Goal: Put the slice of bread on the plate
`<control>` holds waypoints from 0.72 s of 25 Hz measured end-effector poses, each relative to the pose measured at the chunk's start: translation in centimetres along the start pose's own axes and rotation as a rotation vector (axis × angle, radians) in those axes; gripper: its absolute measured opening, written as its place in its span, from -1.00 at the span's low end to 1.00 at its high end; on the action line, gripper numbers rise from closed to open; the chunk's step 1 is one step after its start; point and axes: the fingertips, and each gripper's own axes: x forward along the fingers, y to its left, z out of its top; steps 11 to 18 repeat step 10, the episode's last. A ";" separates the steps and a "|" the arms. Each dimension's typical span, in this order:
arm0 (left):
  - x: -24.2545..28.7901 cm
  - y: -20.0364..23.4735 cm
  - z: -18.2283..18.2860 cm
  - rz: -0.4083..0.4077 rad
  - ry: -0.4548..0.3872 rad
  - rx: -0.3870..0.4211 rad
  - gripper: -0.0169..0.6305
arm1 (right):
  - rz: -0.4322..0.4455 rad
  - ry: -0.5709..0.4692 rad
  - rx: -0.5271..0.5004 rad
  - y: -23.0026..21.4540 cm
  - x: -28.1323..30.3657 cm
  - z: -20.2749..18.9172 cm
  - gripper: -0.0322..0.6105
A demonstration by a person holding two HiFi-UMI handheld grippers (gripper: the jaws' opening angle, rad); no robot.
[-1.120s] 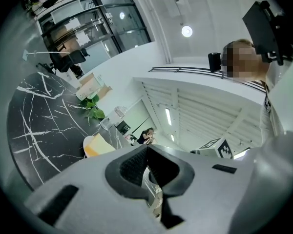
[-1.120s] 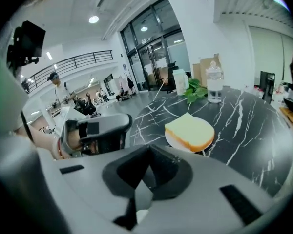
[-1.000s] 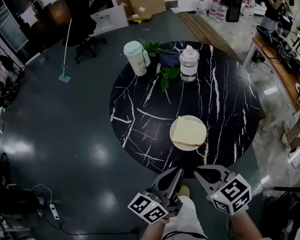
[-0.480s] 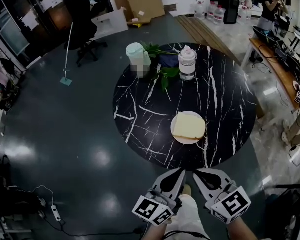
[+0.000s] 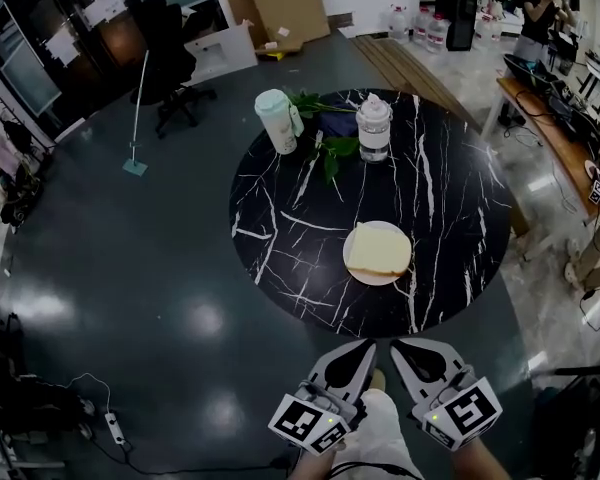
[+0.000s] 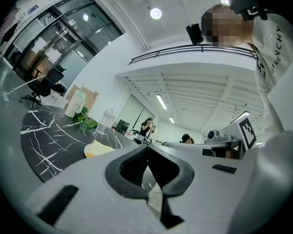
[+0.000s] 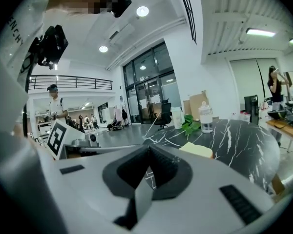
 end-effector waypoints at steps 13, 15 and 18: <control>-0.5 0.6 -0.1 0.009 0.004 -0.012 -0.92 | 0.001 0.016 -0.006 0.3 0.5 -0.1 -0.87; -0.5 0.6 -0.1 0.009 0.004 -0.012 -0.92 | 0.001 0.016 -0.006 0.3 0.5 -0.1 -0.87; -0.5 0.6 -0.1 0.009 0.004 -0.012 -0.92 | 0.001 0.016 -0.006 0.3 0.5 -0.1 -0.87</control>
